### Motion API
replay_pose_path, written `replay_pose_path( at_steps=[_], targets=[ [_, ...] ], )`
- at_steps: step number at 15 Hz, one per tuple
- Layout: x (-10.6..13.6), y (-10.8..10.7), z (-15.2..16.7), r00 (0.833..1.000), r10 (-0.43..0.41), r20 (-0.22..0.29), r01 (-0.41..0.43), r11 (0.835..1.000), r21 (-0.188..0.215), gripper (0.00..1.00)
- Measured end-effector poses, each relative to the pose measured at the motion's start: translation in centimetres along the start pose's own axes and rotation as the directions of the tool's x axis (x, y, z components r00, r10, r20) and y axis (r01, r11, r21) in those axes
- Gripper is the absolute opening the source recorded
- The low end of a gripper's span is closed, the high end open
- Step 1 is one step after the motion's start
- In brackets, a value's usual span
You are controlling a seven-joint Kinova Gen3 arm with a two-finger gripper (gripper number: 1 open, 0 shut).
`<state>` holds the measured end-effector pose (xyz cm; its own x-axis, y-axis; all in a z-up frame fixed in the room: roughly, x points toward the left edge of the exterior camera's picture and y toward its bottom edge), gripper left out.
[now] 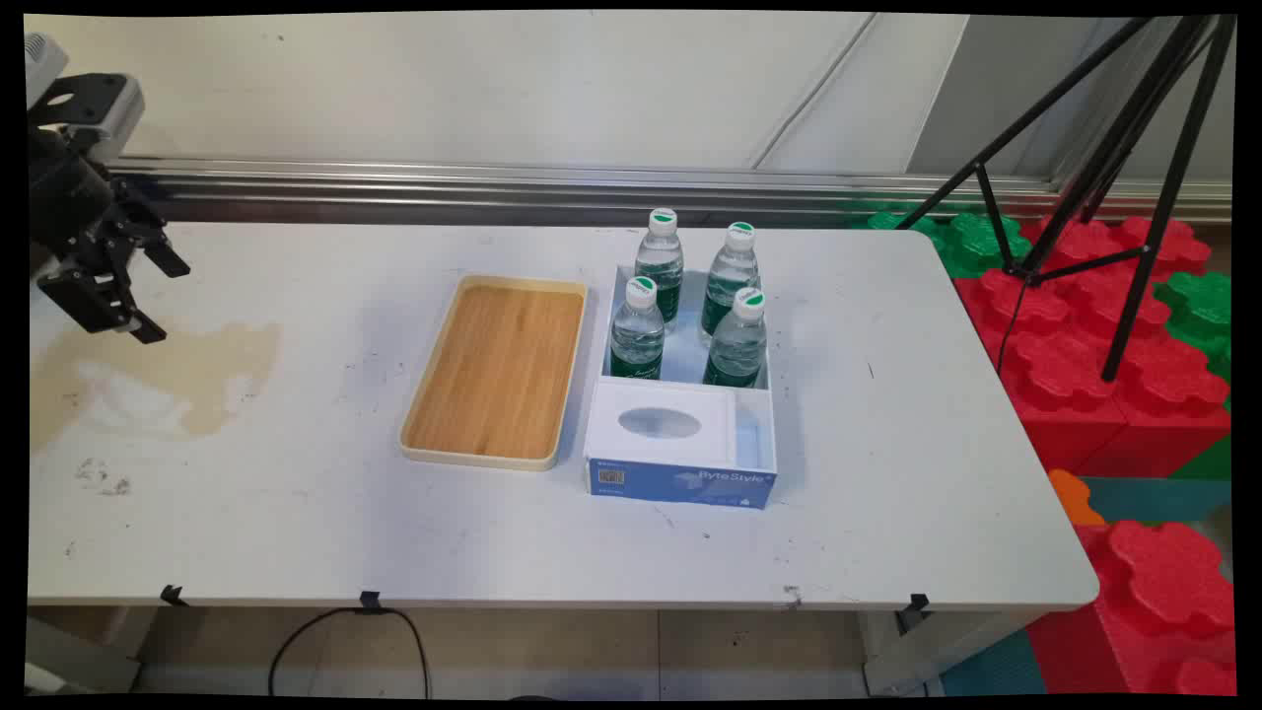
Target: Pick up the green bottle from the white box
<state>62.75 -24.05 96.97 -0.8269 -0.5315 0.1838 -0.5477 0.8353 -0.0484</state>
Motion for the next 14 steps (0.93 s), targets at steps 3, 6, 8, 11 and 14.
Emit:
replay_pose_path(
  at_steps=[3, 6, 8, 11, 14],
  targets=[
    [1.0, 0.2, 0.1, 0.997, -0.007, -0.075, 0.005, 1.0, -0.023, 1.0],
    [3.2, 0.5, 0.1, 0.985, -0.016, -0.174, 0.008, 0.999, -0.047, 1.0],
    [5.7, 0.7, 0.1, 0.965, -0.016, -0.263, -0.001, 0.998, -0.065, 1.0],
    [8.6, 0.9, 0.8, 0.931, -0.011, -0.365, -0.021, 0.996, -0.084, 1.0],
    [11.4, 1.1, 2.4, 0.889, 0.009, -0.457, -0.055, 0.995, -0.087, 1.0]
  ],
)
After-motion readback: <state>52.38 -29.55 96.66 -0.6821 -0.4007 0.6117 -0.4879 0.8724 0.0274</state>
